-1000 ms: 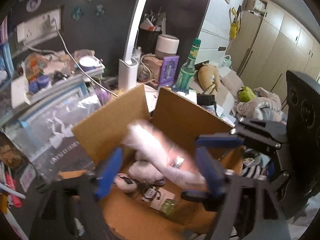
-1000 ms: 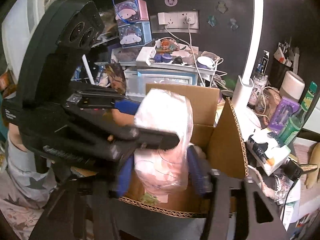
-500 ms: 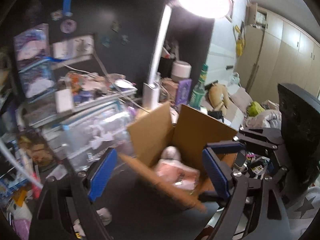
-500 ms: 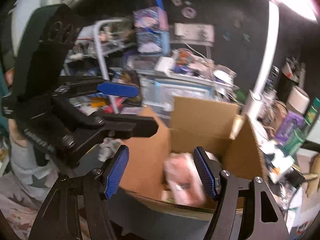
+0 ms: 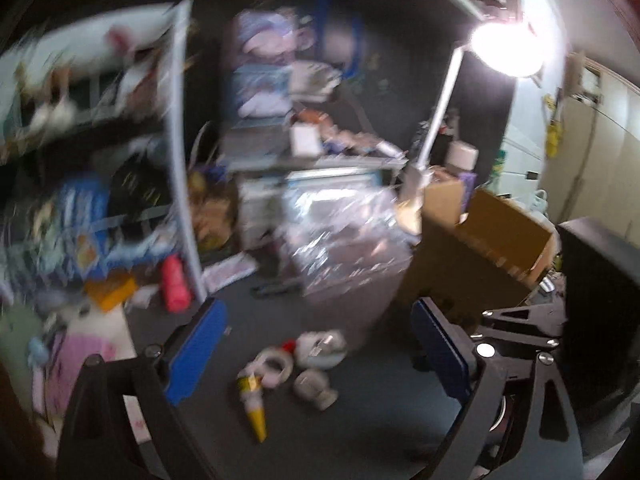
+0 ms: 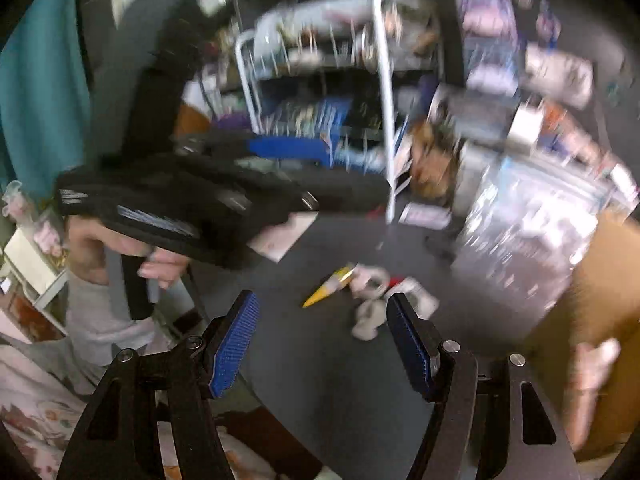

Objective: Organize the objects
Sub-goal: 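Move the open right gripper back over the white round figure, then close the right gripper on the white round figure and lift it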

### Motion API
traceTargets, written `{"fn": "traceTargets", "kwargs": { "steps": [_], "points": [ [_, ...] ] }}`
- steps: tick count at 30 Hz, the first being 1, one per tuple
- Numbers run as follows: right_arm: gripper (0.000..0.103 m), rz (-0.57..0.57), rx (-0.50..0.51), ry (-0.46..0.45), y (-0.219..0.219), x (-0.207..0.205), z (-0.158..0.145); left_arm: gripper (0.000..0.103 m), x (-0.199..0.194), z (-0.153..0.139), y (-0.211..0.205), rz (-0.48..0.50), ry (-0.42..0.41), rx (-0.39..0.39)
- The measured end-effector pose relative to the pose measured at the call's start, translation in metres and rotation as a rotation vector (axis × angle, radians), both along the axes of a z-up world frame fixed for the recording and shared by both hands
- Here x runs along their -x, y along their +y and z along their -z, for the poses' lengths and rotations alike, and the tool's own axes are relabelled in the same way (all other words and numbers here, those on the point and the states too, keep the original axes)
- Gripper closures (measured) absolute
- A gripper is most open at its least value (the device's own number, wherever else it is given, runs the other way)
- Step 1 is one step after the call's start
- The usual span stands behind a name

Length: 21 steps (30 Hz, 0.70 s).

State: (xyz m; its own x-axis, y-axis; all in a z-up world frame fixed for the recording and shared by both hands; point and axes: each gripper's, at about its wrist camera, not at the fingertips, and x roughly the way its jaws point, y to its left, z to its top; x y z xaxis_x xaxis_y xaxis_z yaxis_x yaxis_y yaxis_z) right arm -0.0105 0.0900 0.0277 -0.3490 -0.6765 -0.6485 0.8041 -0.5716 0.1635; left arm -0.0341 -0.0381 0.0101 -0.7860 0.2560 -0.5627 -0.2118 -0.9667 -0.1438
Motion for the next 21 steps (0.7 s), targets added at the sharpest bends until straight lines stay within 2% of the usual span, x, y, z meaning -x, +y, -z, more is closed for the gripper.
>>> {"fn": "traceTargets", "kwargs": {
  "steps": [4,9,13,19,21],
  "points": [
    [0.044,0.062,-0.059,-0.079,-0.021,0.018,0.049,0.010,-0.005,0.036,-0.021,-0.038,-0.062,-0.030],
    [0.057,0.145,-0.149,-0.092,-0.038,0.037,0.092,0.010,-0.004,0.063,-0.032,-0.065,-0.119,-0.066],
    [0.064,0.169,-0.197,-0.061,-0.046,0.048,0.106,0.010,-0.005,0.074,-0.040,-0.080,-0.140,-0.101],
    [0.075,0.164,-0.236,-0.021,-0.054,0.051,0.114,0.010,-0.004,0.084,-0.041,-0.078,-0.168,-0.109],
    [0.084,0.161,-0.245,-0.003,-0.055,0.050,0.114,0.010,-0.002,0.086,-0.039,-0.071,-0.174,-0.107]
  ]
}}
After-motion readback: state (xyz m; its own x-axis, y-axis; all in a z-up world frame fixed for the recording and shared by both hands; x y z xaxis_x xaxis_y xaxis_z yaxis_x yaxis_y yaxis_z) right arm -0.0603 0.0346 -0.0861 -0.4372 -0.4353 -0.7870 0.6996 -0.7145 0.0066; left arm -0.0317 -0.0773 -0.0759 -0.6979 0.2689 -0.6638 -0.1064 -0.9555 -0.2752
